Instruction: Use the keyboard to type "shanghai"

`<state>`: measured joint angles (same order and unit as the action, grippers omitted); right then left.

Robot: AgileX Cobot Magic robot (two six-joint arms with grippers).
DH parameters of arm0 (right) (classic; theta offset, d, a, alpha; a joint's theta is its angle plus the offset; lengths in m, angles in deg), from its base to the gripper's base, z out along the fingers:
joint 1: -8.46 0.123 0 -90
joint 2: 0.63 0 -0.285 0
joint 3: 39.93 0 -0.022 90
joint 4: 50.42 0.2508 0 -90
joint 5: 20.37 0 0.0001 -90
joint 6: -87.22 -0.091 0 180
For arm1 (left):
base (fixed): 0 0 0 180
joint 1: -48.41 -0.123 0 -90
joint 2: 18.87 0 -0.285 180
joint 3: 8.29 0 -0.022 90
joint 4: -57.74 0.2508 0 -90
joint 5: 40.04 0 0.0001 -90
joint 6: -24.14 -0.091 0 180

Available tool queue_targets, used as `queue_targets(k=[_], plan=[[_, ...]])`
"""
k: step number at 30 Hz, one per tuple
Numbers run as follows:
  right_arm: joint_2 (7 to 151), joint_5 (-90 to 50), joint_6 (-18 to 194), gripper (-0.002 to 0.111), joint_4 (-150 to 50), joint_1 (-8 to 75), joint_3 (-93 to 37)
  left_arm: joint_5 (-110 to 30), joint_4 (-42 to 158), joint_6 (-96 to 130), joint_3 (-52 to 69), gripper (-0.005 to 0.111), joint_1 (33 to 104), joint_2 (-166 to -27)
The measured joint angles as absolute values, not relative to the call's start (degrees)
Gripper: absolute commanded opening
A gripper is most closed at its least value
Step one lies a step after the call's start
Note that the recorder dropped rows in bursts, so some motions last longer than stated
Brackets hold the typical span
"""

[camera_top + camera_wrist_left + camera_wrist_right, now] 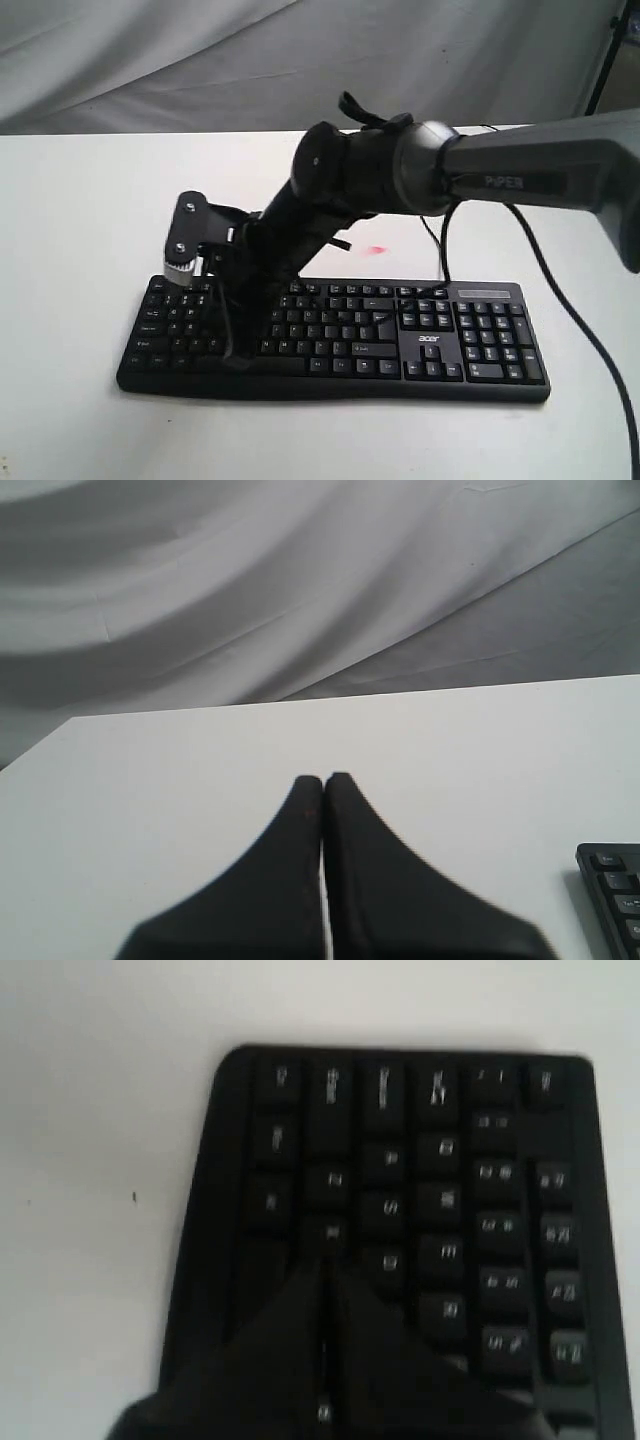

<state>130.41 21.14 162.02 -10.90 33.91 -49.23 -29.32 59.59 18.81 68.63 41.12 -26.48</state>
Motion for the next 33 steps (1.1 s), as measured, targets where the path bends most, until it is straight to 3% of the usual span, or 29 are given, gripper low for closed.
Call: queue_targets(k=[6,33], plan=[[127.08,16.47,166.69,0.0,-10.16,32.14,-40.98,-29.32,59.59,18.81,68.63,0.001,41.12,-26.48],[125.04,15.85,176.59,0.0,0.4,30.18,-35.21,-29.32,59.59,18.81,68.63,0.001,41.12,-26.48]])
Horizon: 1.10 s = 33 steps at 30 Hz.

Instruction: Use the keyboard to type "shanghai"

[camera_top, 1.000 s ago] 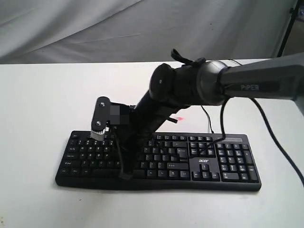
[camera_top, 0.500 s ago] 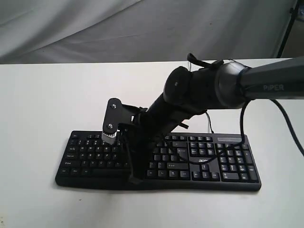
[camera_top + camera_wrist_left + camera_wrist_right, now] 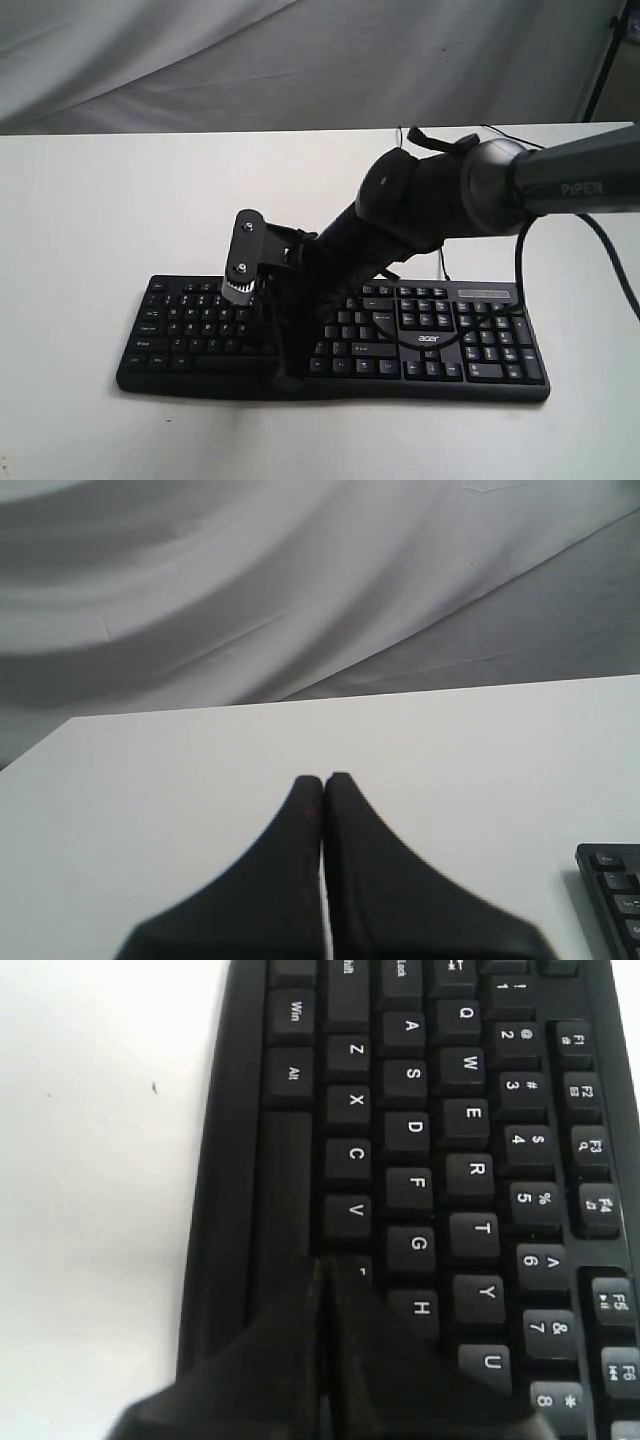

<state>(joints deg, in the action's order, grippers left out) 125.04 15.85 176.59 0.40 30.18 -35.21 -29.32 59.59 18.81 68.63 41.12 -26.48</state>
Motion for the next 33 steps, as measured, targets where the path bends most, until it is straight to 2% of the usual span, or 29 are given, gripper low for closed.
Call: queue_targets(k=[33], plan=[[125.62,13.72,176.59,0.0,0.06,30.18,-34.98,-29.32,59.59,18.81,68.63,0.001,41.12,-26.48]])
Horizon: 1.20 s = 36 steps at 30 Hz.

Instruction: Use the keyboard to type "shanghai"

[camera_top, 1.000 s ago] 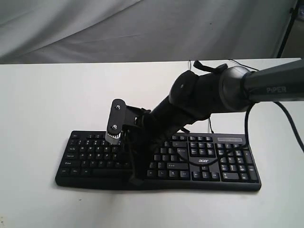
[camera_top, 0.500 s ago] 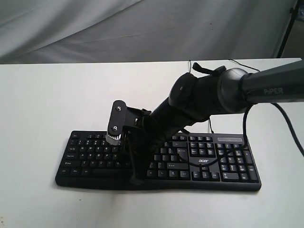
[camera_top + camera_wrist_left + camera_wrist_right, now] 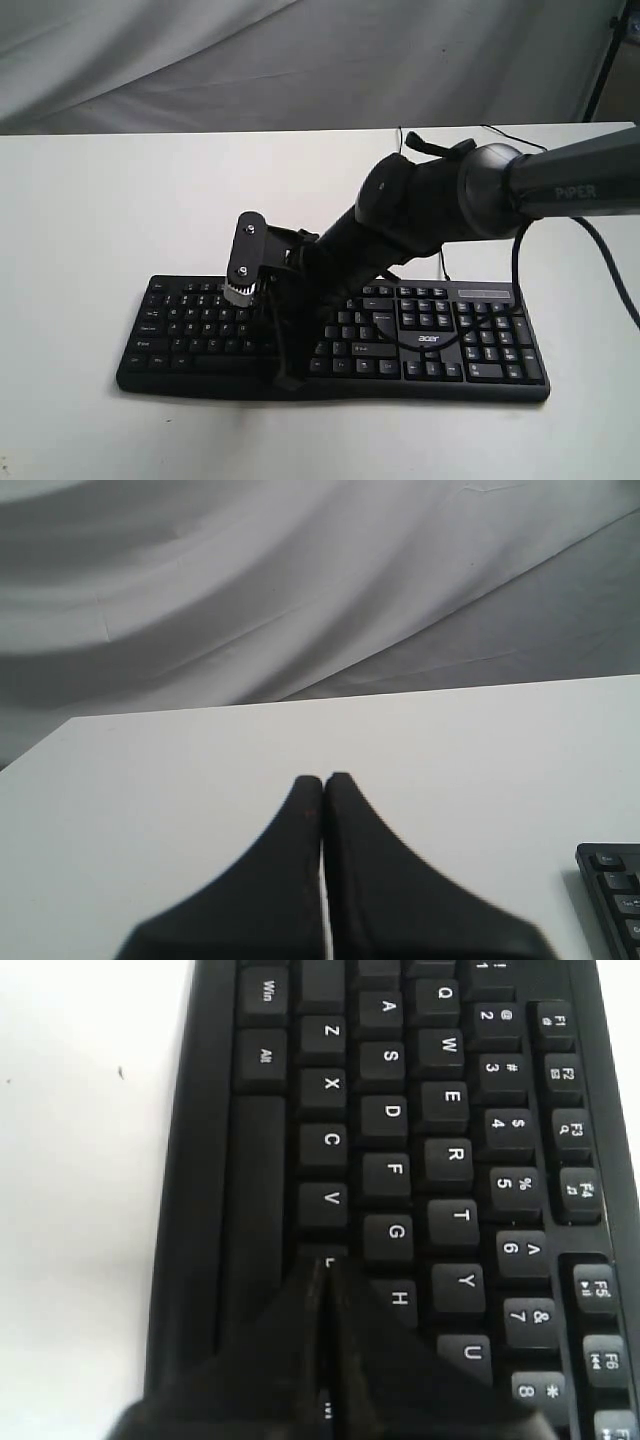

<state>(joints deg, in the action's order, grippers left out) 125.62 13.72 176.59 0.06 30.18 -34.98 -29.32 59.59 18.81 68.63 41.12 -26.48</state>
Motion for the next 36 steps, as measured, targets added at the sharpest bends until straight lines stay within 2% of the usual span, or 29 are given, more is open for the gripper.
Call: queue_targets(k=[23,36], plan=[[127.68,12.97,177.47,0.0,-0.22,30.18,-34.85,-29.32,59.59,18.81,68.63,0.001,41.12,-26.48],[123.05,13.06,175.99,0.0,-0.96,30.18,-34.85,-29.32,59.59,18.81,68.63,0.001,41.12,-26.48]])
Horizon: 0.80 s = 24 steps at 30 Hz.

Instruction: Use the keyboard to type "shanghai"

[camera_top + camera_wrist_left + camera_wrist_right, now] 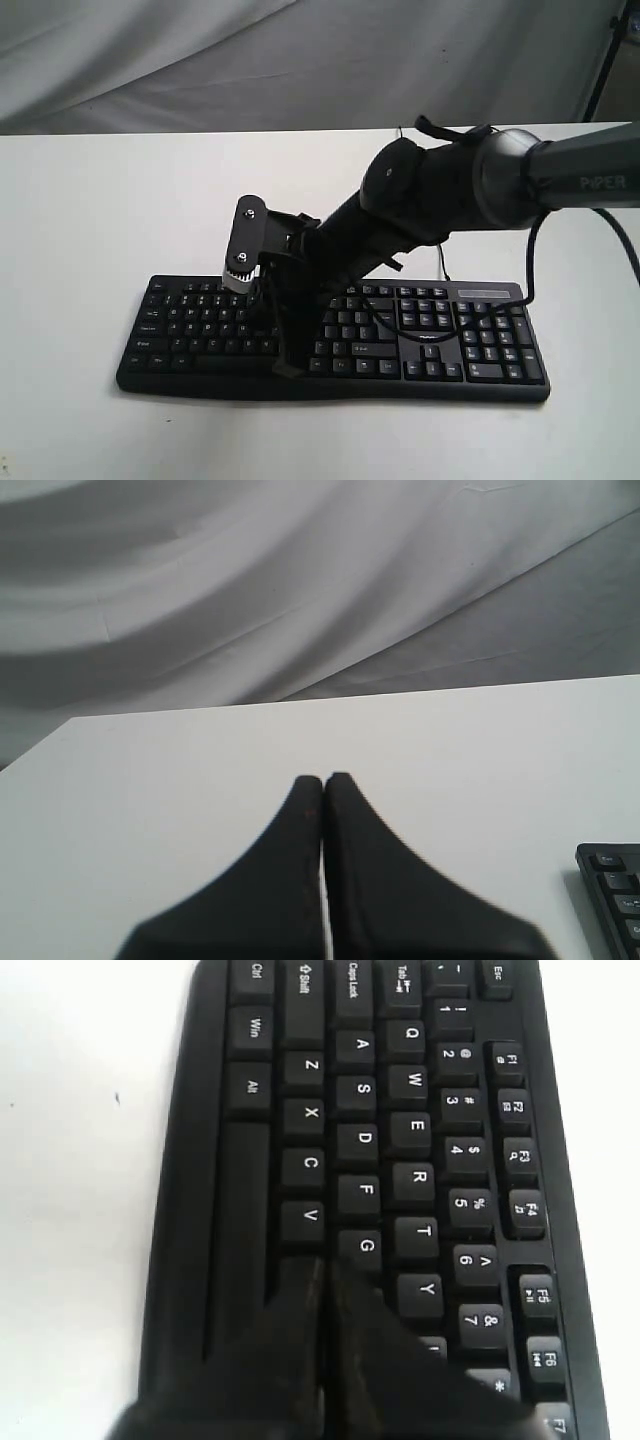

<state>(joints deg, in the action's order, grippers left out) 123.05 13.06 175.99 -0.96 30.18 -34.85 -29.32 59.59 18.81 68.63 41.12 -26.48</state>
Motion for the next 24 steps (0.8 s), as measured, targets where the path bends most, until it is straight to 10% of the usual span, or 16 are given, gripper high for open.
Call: queue_targets(k=[24], plan=[[127.55,8.03,175.58,0.0,1.53,33.03,-38.53,-29.32,59.59,18.81,68.63,0.001,41.12,-26.48]])
